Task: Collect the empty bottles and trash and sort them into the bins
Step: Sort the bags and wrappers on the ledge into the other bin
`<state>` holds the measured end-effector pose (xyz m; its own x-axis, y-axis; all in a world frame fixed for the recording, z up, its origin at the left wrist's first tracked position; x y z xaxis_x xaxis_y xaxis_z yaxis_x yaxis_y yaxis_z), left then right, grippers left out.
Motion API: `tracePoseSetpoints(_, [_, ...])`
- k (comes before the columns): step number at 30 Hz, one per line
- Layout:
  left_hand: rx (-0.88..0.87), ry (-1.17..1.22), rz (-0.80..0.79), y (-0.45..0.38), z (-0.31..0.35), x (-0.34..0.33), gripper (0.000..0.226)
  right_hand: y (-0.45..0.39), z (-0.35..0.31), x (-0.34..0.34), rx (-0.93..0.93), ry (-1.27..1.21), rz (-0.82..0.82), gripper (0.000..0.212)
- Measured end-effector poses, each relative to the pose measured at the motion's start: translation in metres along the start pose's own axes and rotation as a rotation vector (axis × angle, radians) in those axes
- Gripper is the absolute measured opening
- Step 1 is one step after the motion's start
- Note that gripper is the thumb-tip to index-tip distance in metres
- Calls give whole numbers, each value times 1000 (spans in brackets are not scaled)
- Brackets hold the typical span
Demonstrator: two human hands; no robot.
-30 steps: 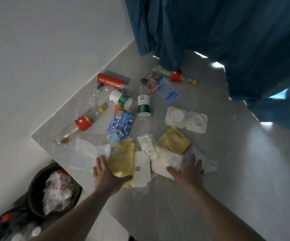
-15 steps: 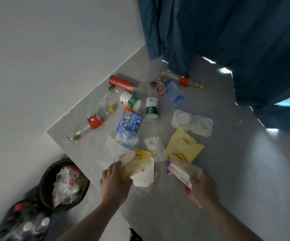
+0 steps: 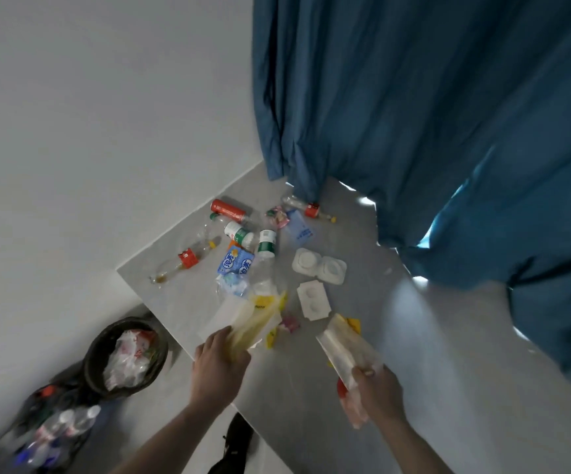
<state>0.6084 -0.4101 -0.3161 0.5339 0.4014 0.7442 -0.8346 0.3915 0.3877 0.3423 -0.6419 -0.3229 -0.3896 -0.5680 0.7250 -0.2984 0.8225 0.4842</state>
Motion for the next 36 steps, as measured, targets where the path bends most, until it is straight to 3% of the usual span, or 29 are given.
tracePoseSetpoints(3, [-35,57,56,44,19,12,63,31,8,29,57,-38,-3,14])
tracePoseSetpoints(11, [-48,197,238,163,29,30,82,84,40,70,275,-69,-27,24])
tracePoseSetpoints(16, [-65,240,326,217,19,44,78,115,39,84,372,-79,-56,25])
tracePoseSetpoints(21, [-45,288,334,239,-23,58,63,143,26,85,459,-94,-57,15])
tracePoseSetpoints(28, [-16,321,415,267,-86,97,65,185,-13,60,533,-104,-81,10])
tracePoseSetpoints(33, [28,336,443,287,-142,131,67,230,-52,14,575,-140,-131,18])
tracePoseSetpoints(36, [39,334,470,301,-177,162,70,260,-74,-15,579,-144,-143,10])
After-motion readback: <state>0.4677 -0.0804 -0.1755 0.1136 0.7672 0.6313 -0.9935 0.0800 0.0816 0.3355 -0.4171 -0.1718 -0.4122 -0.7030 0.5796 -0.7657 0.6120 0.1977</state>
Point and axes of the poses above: each hand's wrist, its own y-axis away from the middle knuckle, its own x-axis out of the back of the hand, z = x × y, the point moved 8 cm from there along -y, towards the middle knuckle, and after that the axes turned 5 degrees about x, right-handed, at the moved point
